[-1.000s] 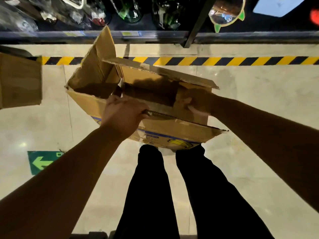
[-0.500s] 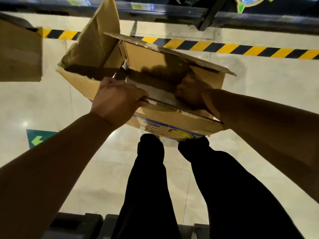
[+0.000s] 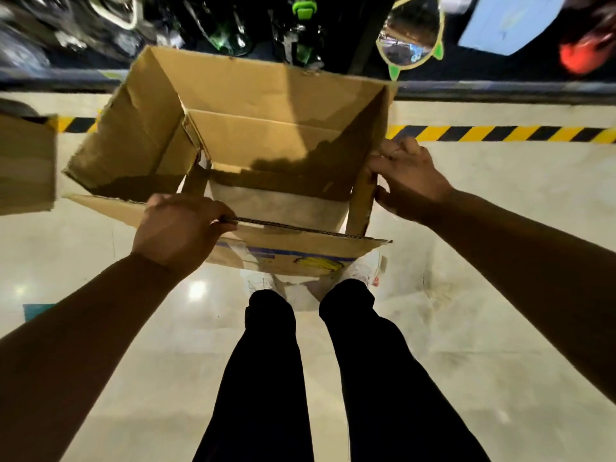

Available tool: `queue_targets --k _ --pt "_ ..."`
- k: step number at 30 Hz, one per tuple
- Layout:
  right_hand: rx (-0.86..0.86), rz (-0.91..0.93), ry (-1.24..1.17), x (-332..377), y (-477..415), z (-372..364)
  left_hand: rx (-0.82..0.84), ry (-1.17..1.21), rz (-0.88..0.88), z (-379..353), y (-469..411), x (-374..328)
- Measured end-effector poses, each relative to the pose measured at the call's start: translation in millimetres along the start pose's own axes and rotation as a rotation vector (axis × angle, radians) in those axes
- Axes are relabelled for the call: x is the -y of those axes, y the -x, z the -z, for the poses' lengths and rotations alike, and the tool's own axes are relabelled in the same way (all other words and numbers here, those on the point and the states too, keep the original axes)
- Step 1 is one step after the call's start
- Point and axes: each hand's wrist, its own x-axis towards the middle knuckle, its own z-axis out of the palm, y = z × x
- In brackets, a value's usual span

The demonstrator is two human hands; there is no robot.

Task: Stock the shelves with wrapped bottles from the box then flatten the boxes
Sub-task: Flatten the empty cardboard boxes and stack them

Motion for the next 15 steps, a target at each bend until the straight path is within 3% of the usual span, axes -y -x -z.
queue_targets --k 4,9,15 --pt "-0.026 -0.041 -0.378 -16.3 9.9 -11.2 0.014 -0.022 0.052 -0.2 -22.6 -9.9" --pt "-0.069 -0.534 -1.204 -2.4 19.2 -1.4 0.031 -0.033 0.040 -5.6 -56.1 -20.0" --pt "0.179 -0.462 -1.201 -11.4 23.5 19.8 -0.095 -0.025 -0.072 -11.4 -85.6 -35.7"
